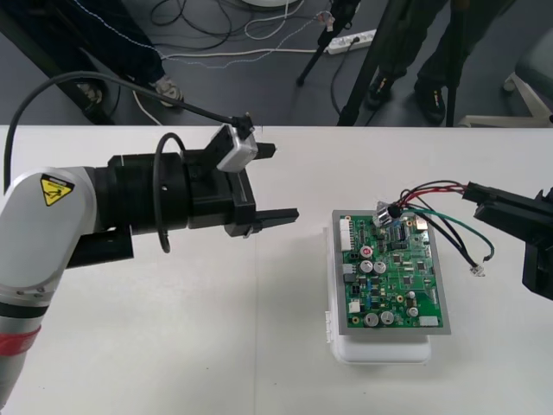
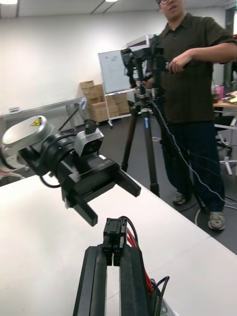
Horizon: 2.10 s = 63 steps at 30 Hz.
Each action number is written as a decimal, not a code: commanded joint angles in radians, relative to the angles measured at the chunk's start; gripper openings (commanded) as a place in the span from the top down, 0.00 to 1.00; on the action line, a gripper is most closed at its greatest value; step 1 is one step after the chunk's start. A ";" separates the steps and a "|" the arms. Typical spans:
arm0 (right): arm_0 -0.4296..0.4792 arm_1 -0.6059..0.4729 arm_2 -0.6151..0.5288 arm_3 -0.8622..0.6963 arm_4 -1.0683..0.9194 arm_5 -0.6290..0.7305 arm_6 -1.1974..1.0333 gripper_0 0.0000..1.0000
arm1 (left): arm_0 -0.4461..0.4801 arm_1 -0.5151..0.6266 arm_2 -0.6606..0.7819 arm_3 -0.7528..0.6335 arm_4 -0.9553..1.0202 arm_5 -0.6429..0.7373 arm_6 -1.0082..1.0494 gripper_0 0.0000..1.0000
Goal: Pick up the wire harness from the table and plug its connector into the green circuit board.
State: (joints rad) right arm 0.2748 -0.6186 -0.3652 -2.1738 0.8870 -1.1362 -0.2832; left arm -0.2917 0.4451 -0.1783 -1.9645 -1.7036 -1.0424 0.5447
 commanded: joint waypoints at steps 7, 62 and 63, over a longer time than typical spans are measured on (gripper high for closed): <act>-0.059 -0.024 -0.032 -0.006 -0.022 -0.137 -0.183 1.00 | 0.014 0.214 0.030 -0.042 0.312 0.050 -0.072 0.00; -0.306 -0.067 0.328 0.040 -0.085 0.013 -0.174 1.00 | -0.101 0.307 -0.061 -0.079 0.797 -0.041 -0.180 0.00; -0.307 -0.059 0.339 0.040 -0.085 0.012 -0.171 1.00 | -0.109 0.302 -0.064 -0.076 0.797 -0.042 -0.178 0.00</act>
State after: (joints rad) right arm -0.0022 -0.7116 -0.0675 -2.1196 0.8263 -1.1208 -0.4433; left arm -0.3426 0.7766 -0.2188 -2.0360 -0.9120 -1.0502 0.4087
